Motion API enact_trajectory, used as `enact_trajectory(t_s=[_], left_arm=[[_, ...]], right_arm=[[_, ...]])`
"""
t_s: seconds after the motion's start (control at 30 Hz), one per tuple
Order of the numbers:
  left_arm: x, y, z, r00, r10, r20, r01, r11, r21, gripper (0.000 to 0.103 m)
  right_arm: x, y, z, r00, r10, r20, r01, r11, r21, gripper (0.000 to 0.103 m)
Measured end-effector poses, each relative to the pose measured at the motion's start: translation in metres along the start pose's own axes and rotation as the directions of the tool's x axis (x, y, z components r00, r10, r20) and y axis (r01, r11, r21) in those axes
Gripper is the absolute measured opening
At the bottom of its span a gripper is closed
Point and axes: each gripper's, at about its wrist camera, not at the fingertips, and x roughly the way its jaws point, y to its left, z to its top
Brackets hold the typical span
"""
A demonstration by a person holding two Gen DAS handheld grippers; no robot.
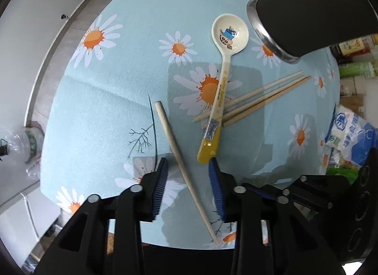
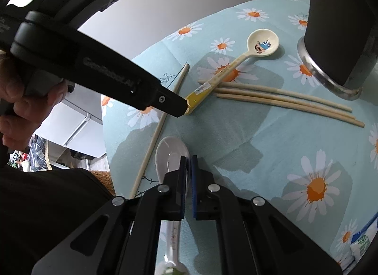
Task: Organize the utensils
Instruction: 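Grasp the white spoon with green design with the right tool while the left tool grasps a chopstick, then lift the spoon and chopstick with both tools and carry them over the black holder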
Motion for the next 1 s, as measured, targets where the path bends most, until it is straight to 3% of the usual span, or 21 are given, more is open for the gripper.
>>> enact_trajectory(t_s=[0.1,0.2,0.4,0.67,1.0], left_arm=[[0.001,0.0,0.0,1.0,0.026,0.002,-0.026,1.0,0.005,0.014],[0.0,0.006,-0.001,1.0,0.026,0.007,-0.025,1.0,-0.014,0.006],[-0.002,0.019,-0.004,0.999,-0.031,0.026,0.032,0.998,-0.062,0.004],[-0.014,0.019,-0.008,0.993,-0.074,0.092,0.078,0.996,-0.039,0.003],[-0.052,0.02,0.0,0.967,-0.127,0.222,0.122,0.992,0.037,0.003]], right_arm=[[-0.006,-0.003,-0.002,1.0,0.005,0.024,-0.005,1.0,0.021,0.004],[-0.01,-0.006,-0.007,0.999,0.012,0.04,-0.013,0.999,0.047,0.004],[-0.015,-0.01,-0.014,0.998,0.016,0.066,-0.022,0.996,0.087,0.004],[-0.035,-0.025,-0.014,0.986,0.011,0.167,-0.04,0.984,0.174,0.004],[-0.063,-0.03,-0.008,0.945,-0.043,0.325,-0.042,0.967,0.25,0.004]])
